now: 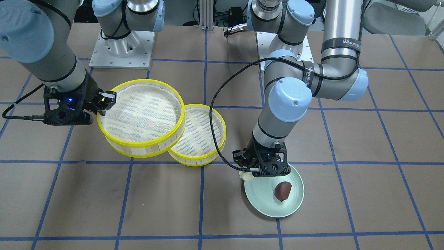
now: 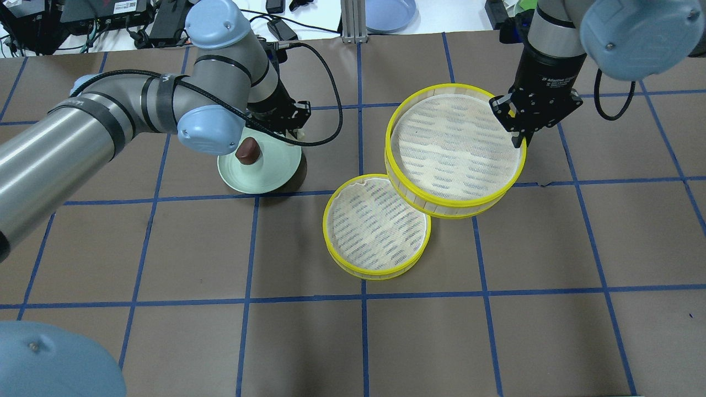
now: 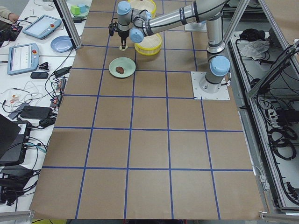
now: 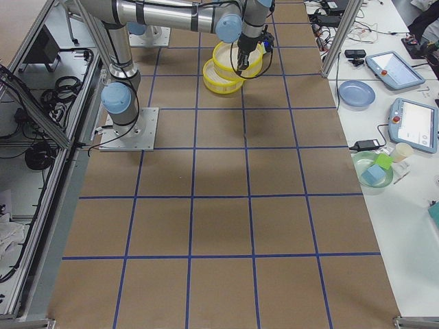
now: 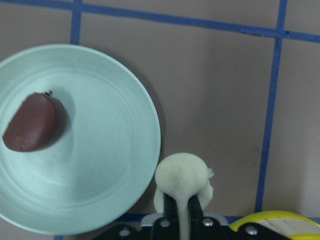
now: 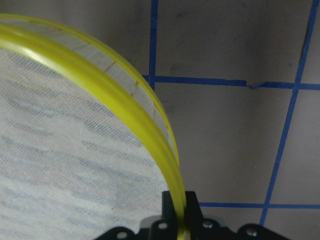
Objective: Place buns in different layers of steamer
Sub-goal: 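Grasp the white bun with left while right lifts the top steamer tier aside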
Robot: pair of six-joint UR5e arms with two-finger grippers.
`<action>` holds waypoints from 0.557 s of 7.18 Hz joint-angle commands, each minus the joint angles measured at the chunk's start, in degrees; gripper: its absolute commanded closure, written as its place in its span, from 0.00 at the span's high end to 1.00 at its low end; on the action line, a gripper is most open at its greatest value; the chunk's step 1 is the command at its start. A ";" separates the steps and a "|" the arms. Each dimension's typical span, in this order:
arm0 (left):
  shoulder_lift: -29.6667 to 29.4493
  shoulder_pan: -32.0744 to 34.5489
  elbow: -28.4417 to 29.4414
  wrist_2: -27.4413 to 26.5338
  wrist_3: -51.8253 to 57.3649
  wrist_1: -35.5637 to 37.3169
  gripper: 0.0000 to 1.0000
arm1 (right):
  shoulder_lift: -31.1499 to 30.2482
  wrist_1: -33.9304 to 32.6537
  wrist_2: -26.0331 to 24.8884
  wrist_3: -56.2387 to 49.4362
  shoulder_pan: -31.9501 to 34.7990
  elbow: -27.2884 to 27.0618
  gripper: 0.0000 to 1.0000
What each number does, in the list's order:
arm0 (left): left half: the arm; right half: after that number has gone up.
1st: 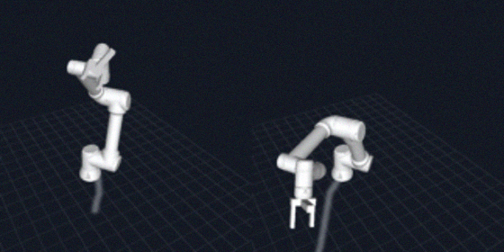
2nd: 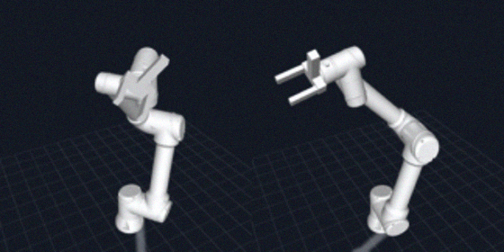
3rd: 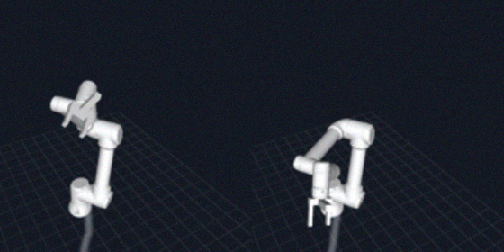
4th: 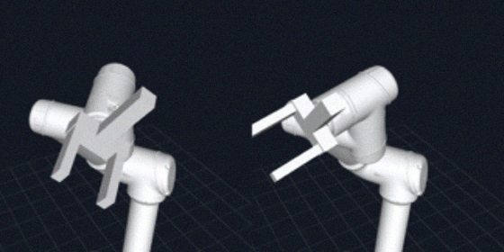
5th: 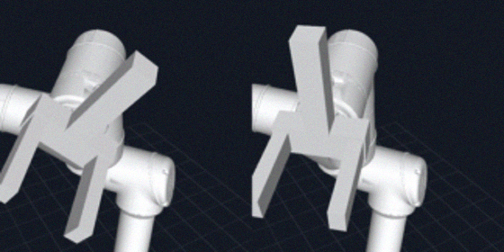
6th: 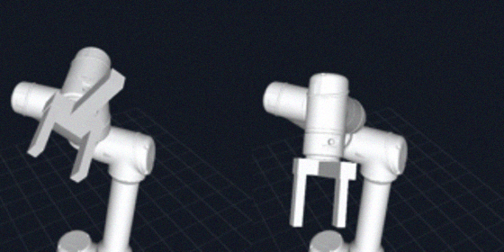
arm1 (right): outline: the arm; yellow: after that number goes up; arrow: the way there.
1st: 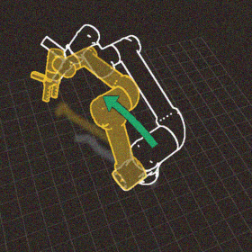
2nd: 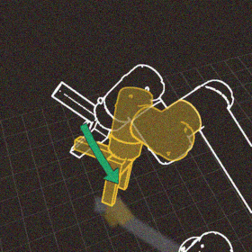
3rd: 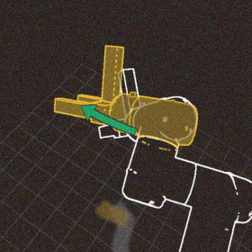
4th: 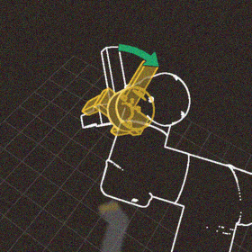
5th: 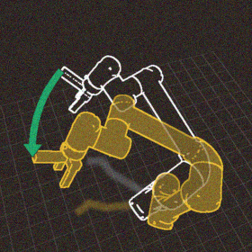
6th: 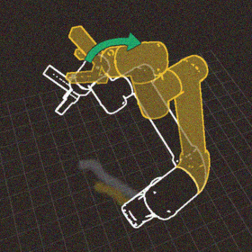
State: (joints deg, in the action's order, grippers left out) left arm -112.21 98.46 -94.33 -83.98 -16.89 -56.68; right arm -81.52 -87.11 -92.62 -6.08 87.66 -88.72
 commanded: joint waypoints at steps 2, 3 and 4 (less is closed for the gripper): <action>0.93 7.51 -2.26 1.01 -14.36 -3.60 0.00 | -0.74 0.71 -2.82 -3.85 -2.48 -0.93 0.00; 1.03 9.19 -2.27 1.01 -15.18 -5.44 0.00 | -0.92 0.71 -3.00 -3.86 -2.58 -0.93 0.00; 2.07 11.03 -2.27 0.92 -17.10 -8.42 0.00 | -0.92 0.80 -3.35 -4.12 -2.76 -0.93 0.00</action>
State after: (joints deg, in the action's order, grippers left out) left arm -111.03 107.15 -96.51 -83.00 -31.64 -61.98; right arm -82.34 -86.38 -95.48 -9.82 85.25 -89.62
